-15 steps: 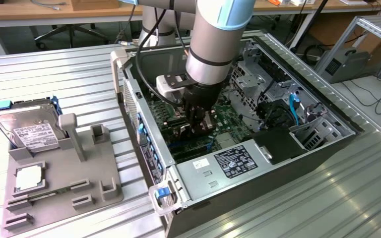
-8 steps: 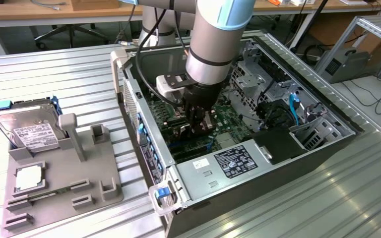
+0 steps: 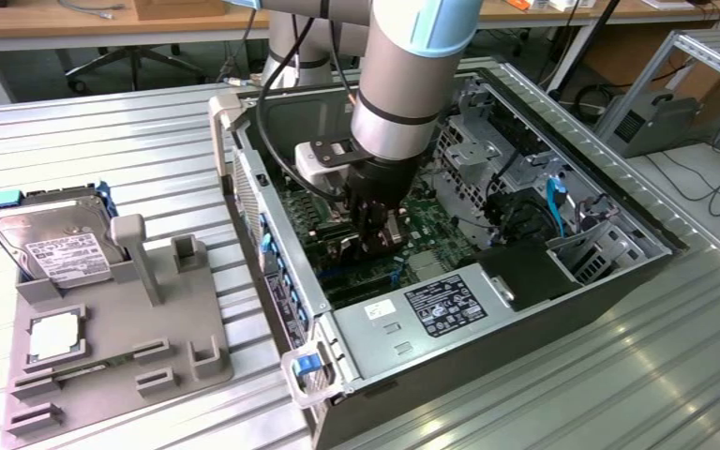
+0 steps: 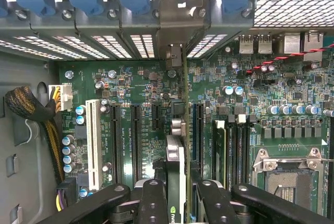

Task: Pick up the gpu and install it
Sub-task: 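Insert the gpu into the slot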

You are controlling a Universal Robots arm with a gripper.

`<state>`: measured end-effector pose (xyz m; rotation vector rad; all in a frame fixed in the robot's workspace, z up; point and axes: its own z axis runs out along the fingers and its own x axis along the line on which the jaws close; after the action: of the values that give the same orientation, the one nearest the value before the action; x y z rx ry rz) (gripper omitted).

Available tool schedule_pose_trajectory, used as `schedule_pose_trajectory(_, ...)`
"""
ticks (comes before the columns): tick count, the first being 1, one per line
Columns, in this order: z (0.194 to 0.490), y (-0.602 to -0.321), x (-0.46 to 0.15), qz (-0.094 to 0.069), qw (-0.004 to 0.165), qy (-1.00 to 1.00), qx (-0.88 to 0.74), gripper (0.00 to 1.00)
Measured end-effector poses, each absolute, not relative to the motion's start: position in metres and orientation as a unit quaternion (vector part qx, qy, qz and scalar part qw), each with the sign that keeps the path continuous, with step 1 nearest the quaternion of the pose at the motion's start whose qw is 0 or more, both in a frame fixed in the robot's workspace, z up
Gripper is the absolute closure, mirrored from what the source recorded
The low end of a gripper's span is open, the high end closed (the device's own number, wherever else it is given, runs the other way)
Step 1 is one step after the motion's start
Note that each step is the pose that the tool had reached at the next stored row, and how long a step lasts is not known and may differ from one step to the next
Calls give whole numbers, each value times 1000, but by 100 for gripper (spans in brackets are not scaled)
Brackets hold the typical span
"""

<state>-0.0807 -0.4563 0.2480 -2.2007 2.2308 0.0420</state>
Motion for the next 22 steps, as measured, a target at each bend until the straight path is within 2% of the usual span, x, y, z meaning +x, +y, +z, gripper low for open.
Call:
schedule_pose_trajectory(4,248,-456,-81,14,5,712,-702,73)
schedule_pose_trajectory(6,248,-456,-81,13,4,712,-702,60)
schedule_pose_trajectory(8,248,-456,-81,13,4,712,-702,60)
schedule_pose_trajectory(9,248,-456,-81,13,4,712,-702,53)
schedule_pose_trajectory(16,253,-456,-81,13,4,712,-702,53)
schedule_pose_trajectory(22,271,-456,-81,13,4,712,-702,53)
